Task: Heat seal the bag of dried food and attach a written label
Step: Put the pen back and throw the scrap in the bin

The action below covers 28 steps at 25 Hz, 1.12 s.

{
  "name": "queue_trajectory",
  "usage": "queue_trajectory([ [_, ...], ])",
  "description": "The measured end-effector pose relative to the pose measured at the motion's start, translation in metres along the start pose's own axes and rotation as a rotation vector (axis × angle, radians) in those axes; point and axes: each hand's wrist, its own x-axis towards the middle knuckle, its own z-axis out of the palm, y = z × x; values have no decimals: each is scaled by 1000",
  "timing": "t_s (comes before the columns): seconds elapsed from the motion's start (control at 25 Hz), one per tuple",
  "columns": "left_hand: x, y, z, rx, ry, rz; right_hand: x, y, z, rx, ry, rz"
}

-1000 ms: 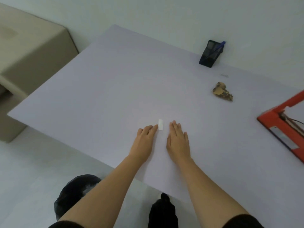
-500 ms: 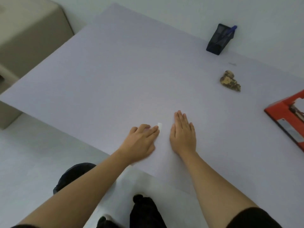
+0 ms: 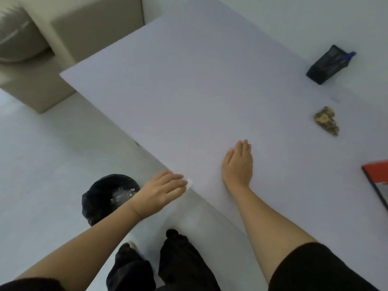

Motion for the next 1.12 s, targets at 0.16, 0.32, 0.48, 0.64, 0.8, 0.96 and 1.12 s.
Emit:
queue_trajectory([
  [0.16, -72, -16, -42, 0, 173, -726, -57, -119, 44, 145, -143, -360],
  [0.32, -135, -35, -67, -74, 333, -1357, -118, -201, 92, 181, -243, -684],
  [0.48, -207, -70, -20, -202, 460, -1674, -126, -197, 202, 69, -391, -759],
  [0.64, -276, -102, 80, -279, 336, -1709, -114, -157, 319, -80, -452, -605],
  [0.8, -339, -132, 177, -330, 176, -1748, -105, -108, 423, -179, -577, -384],
  [0.96, -382, -159, 240, -411, 18, -1765, -105, -81, 494, -193, -655, -201],
  [1.12, -400, -177, 282, -481, -171, -1809, -107, -69, 535, -125, -570, -144],
])
